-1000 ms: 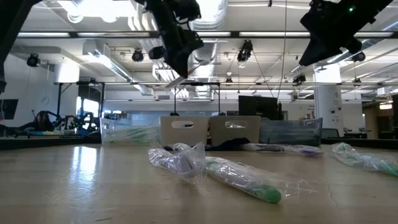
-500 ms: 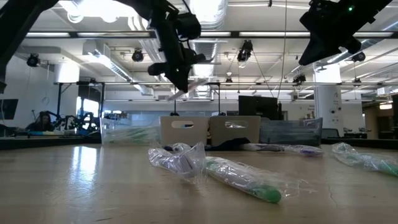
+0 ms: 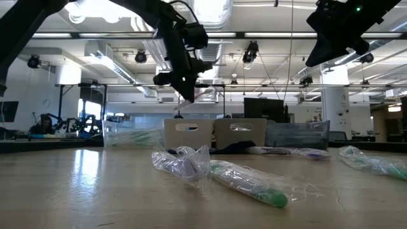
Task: Pick & Place Toothbrushes
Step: Put the orange toothbrush into the white bin
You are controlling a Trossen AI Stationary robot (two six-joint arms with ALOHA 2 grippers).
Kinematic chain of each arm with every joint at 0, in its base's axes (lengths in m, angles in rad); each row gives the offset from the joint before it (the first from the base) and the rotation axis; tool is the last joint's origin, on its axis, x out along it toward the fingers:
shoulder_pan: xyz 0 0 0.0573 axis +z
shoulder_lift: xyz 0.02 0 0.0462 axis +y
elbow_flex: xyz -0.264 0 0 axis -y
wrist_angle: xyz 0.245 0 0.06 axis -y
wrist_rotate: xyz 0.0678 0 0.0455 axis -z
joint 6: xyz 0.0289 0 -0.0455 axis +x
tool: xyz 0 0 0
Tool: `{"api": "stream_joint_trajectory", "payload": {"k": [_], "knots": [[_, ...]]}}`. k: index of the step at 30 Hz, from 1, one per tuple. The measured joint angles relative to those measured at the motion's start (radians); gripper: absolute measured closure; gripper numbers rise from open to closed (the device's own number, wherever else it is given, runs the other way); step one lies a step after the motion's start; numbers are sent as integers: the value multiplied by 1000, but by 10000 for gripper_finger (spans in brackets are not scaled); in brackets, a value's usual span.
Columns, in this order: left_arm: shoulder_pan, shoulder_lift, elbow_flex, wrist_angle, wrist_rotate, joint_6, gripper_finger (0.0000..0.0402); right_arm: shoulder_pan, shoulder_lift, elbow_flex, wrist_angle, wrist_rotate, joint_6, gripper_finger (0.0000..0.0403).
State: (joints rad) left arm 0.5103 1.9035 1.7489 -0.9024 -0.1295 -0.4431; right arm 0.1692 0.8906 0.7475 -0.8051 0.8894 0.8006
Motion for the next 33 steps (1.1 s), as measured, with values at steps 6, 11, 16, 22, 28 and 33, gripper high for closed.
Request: {"api": "stream_joint_trajectory", "payload": {"k": [6, 11, 16, 22, 28, 33], "knots": [[19, 27, 4, -6, 9, -3, 369, 0, 0, 0, 0, 0, 0, 338], [25, 46, 5, -12, 23, -3, 369, 0, 0, 0, 0, 1, 0, 328], [26, 63, 5, -13, 23, -3, 369, 0, 0, 0, 0, 1, 0, 323], [24, 87, 2, -13, 29, -1, 369, 0, 0, 0, 0, 1, 0, 338], [25, 119, -2, -14, 29, -1, 369, 0, 0, 0, -1, 1, 0, 355], [24, 147, -3, -7, 29, -2, 369, 0, 0, 0, -1, 1, -11, 358]]}}
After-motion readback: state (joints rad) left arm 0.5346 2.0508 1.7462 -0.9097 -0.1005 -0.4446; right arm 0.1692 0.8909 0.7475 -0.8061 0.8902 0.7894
